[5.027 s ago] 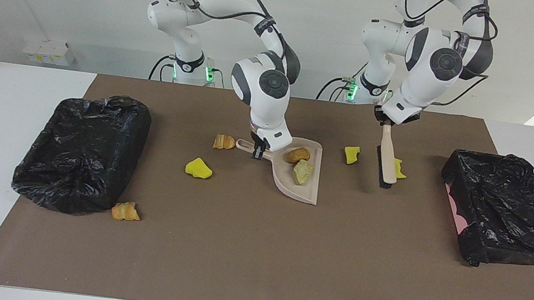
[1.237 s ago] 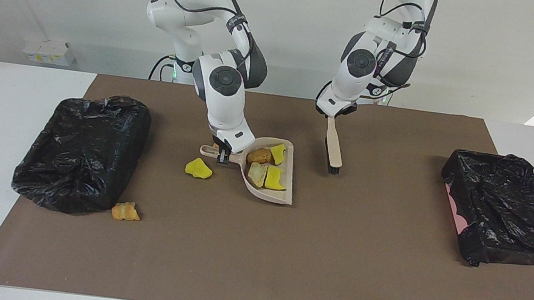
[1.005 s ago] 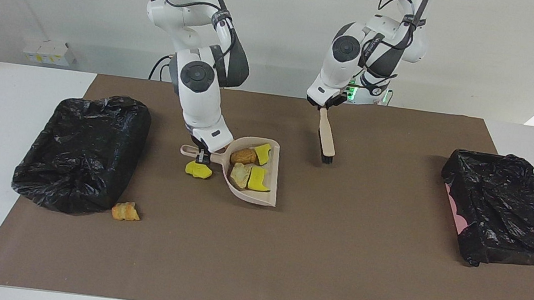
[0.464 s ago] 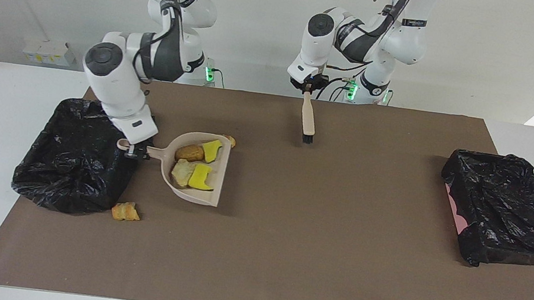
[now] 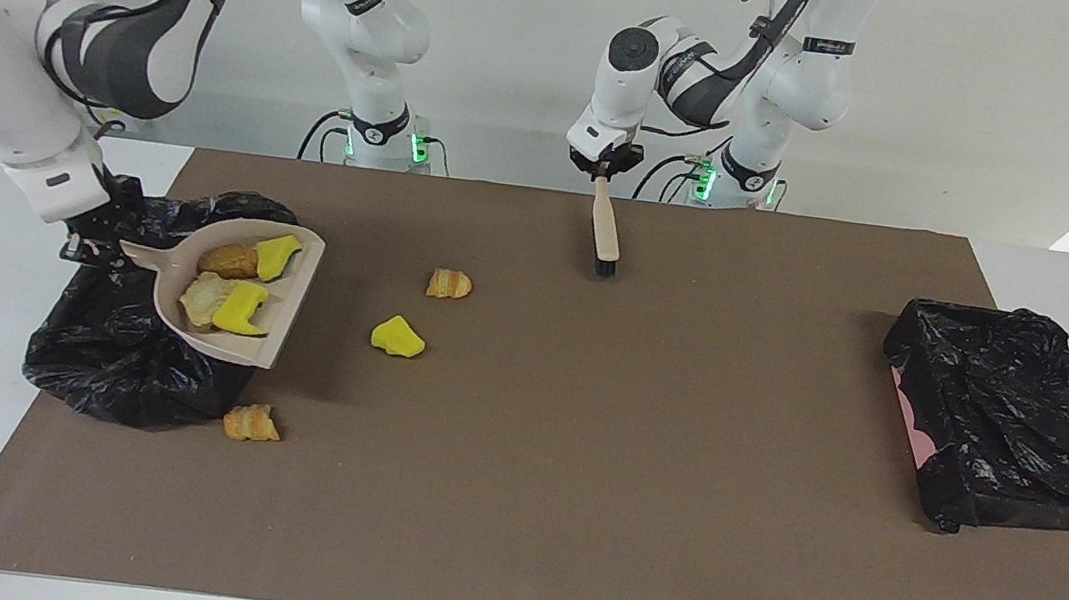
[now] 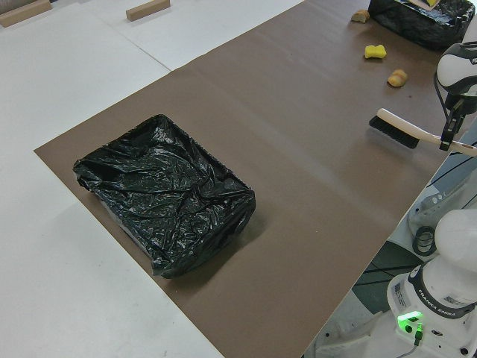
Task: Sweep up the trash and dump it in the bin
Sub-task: 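Carry the dustpan to the trash bag with the right gripper and tip it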
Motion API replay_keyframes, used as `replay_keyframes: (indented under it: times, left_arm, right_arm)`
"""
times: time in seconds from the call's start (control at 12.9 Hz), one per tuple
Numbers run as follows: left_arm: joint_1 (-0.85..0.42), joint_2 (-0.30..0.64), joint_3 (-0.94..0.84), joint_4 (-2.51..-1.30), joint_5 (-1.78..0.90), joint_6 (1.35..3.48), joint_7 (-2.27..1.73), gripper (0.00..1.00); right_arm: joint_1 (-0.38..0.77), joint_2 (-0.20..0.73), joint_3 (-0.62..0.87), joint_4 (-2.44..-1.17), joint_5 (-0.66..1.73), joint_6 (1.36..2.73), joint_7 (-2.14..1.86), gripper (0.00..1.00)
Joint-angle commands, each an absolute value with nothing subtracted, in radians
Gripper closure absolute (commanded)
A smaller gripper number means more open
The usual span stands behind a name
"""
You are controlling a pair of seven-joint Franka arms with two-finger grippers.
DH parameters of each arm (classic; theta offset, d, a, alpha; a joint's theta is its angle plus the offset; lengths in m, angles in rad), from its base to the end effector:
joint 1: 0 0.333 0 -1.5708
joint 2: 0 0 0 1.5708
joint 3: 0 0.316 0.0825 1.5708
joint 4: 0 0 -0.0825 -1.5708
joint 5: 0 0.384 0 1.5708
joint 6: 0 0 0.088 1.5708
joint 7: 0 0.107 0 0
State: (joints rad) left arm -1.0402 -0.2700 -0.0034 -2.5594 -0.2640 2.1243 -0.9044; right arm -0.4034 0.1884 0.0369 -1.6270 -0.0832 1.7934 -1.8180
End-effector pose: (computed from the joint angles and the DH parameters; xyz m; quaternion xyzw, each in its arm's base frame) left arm 0.1956 -0.3592 0.3500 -0.9910 -0.0094 0.1331 0.0083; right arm 0.5743 -0.2297 0.5064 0.7412 0.6702 -0.0379 0.0074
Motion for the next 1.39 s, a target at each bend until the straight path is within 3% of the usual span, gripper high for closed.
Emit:
replay_keyframes:
  times: [0.0, 0.23, 0.31, 0.39, 0.46, 0.54, 0.7, 1.31]
  left_arm:
    - [-1.074, -0.242, 0.009, -2.579, -0.287, 2.184, -0.905, 1.00]
    - [-1.074, -0.242, 0.009, -2.585, -0.287, 2.183, -0.899, 1.00]
    - [-1.072, -0.241, 0.009, -2.582, -0.287, 2.181, -0.899, 0.86]
    - [-1.072, -0.239, 0.011, -2.580, -0.287, 2.181, -0.897, 0.44]
    - [-1.068, -0.233, 0.011, -2.574, -0.287, 2.181, -0.894, 0.13]
    - [-1.060, -0.219, 0.012, -2.565, -0.287, 2.181, -0.887, 0.00]
    - [-1.013, -0.216, 0.020, -2.527, -0.284, 2.158, -0.826, 0.00]
    - [-0.597, -0.195, 0.023, -2.222, -0.084, 2.017, -0.433, 0.00]
  right_arm:
    - [-0.459, 0.167, 0.049, -1.605, -0.174, 1.773, -1.868, 1.00]
    - [-0.462, 0.146, 0.051, -1.615, -0.334, 1.784, -1.855, 1.00]
    - [-0.453, 0.144, 0.051, -1.623, -0.395, 1.793, -1.842, 1.00]
    - [-0.443, 0.137, 0.052, -1.640, -0.453, 1.805, -1.813, 1.00]
    - [-0.421, 0.120, 0.052, -1.673, -0.509, 1.818, -1.766, 1.00]
    - [-0.405, 0.101, 0.052, -1.705, -0.561, 1.825, -1.706, 1.00]
    - [-0.376, 0.077, 0.054, -1.749, -0.641, 1.825, -1.625, 1.00]
    - [-0.319, 0.029, 0.061, -1.773, -0.825, 1.766, -1.563, 1.00]
